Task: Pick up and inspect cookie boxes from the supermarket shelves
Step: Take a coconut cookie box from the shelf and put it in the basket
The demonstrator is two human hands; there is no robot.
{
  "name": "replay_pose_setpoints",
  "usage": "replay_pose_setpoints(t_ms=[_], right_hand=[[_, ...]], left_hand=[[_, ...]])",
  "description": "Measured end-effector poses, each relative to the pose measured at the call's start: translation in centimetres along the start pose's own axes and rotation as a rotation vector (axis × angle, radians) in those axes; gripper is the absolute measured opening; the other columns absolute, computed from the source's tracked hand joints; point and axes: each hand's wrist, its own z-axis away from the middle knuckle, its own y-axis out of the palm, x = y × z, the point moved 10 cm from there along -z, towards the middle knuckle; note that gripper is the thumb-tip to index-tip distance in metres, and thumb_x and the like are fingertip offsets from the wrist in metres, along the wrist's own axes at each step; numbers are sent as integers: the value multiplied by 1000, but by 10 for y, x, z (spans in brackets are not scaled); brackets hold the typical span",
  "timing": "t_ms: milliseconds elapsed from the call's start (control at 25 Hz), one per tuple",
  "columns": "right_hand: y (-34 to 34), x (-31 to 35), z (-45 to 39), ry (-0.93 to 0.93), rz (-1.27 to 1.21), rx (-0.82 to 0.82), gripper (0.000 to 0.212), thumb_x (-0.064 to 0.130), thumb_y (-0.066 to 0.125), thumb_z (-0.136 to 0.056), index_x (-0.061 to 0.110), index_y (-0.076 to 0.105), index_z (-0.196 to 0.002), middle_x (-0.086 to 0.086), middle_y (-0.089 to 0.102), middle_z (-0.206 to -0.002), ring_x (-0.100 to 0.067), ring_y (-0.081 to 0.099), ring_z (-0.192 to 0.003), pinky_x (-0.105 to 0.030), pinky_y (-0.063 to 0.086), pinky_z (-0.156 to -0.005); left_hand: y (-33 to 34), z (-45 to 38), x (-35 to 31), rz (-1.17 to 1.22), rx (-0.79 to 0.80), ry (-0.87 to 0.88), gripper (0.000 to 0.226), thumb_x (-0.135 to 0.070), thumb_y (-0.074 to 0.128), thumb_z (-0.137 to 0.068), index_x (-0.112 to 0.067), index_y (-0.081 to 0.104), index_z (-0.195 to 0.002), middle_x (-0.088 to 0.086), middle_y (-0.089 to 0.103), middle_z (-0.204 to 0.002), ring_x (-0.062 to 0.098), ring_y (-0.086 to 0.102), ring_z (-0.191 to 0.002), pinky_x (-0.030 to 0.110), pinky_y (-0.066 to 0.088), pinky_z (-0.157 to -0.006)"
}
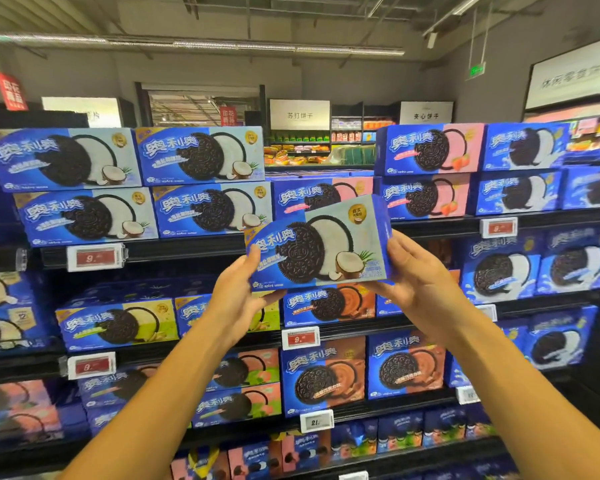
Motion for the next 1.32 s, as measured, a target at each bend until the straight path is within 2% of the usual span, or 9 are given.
replay_pose_setpoints(t_ms=[80, 200, 400, 640, 760, 840, 1080, 1200, 1320], right_hand=[[9, 12, 8, -26, 3, 68, 43, 20, 65, -91, 14, 61, -134, -12, 69, -128, -24, 70, -107, -31, 59, -79], [23, 29, 18, -135, 115, 116, 37, 15, 68, -85, 25, 70, -121, -5, 74, -118, -21, 73, -102, -28, 58, -79], [30, 54, 27, -288, 314, 90, 37, 21, 75, -84, 32, 65, -117, 13, 74, -113, -5, 70, -104, -15, 53, -80], [-9, 64, 33, -282, 376, 102, 38, 31, 76, -82, 39, 64, -118, 19, 72, -113, -2, 68, -105, -12, 50, -81], [-29, 68, 35, -285, 354, 109, 44, 39, 76, -80, 44, 61, -122, 16, 69, -122, -7, 67, -110, -17, 52, -81], [-46, 72, 33, -275, 311, 100, 61, 44, 73, -79, 42, 52, -136, 11, 63, -133, -12, 66, -113, -20, 54, -80], [-122, 78, 18, -151, -120, 11, 76, 27, 58, -93, 39, 17, -157, 9, 51, -149, -18, 61, -126, -39, 59, -79], [-144, 71, 14, -54, -294, 43, 57, 27, 45, -103, 32, 27, -156, 0, 57, -146, -30, 62, -124, -43, 59, -83], [-156, 62, 17, 17, -491, 24, 48, 32, 49, -101, 18, 48, -147, -12, 62, -139, -34, 64, -120, -45, 57, -88]], left_hand=[[8, -4, 5, -38, -12, -7, 27, -37, 56, -92, -17, 67, -105, 2, 77, -99, 19, 74, -87, 39, 60, -66], [24, -9, 14, -26, -27, -24, 27, -31, 48, -100, -12, 65, -107, 0, 74, -79, 18, 71, -74, 49, 55, -81], [67, -14, 31, 11, -32, -98, 39, -29, 43, -105, -3, 57, -131, 23, 61, -124, 36, 57, -109, 61, 41, -105], [103, -12, 50, -42, -72, -127, 45, -32, 44, -104, 1, 52, -133, 22, 53, -122, 32, 45, -108, 65, 31, -111], [115, -13, 54, -88, -90, -106, 42, -33, 44, -104, 0, 57, -126, 20, 57, -119, 35, 50, -109, 64, 39, -105], [121, -11, 55, -196, -93, -94, 36, -42, 46, -101, -11, 64, -102, 8, 69, -103, 30, 62, -102, 51, 55, -86], [123, -3, 25, -498, -182, 38, 29, -48, 50, -98, -28, 71, -97, -8, 68, -82, 6, 57, -58, 19, 38, -43], [134, 7, -2, -403, -209, 111, 29, -39, 48, -100, -22, 71, -102, -5, 70, -89, 10, 62, -70, 21, 47, -46], [151, 21, -18, -366, -213, 225, 25, -30, 46, -102, -23, 70, -104, -8, 76, -97, 8, 69, -87, 27, 59, -65]])
